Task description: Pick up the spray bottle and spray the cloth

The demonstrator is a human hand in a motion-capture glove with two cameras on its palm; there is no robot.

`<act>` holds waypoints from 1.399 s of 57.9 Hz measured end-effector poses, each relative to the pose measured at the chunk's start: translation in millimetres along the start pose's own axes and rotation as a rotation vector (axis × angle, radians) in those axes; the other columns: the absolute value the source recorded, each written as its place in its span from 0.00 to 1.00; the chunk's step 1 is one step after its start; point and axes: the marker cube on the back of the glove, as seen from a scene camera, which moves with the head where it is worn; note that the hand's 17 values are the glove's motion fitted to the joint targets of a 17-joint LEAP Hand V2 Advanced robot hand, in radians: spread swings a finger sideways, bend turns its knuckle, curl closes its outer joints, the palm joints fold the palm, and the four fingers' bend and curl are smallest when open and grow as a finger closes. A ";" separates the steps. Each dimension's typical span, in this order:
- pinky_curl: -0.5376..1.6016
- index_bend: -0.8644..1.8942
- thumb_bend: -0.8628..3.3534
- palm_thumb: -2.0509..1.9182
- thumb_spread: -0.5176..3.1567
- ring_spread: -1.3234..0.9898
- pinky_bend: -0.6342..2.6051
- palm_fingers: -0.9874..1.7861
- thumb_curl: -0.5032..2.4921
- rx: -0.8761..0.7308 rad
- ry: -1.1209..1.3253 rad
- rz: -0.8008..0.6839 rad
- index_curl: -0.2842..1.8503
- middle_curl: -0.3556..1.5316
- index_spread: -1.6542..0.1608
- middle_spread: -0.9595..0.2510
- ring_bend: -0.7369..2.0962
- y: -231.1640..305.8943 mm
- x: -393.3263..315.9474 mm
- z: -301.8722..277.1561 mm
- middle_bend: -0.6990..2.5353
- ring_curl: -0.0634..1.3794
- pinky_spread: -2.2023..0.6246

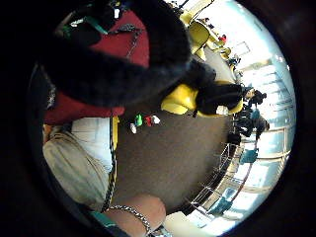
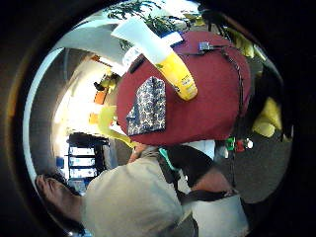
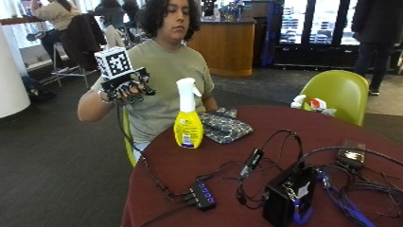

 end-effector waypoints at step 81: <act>0.42 0.33 0.20 0.68 0.39 0.53 0.38 0.49 0.28 0.516 -0.992 0.035 0.19 0.37 0.71 0.79 0.45 -160.4 -80.7 79.0 0.28 0.28 0.82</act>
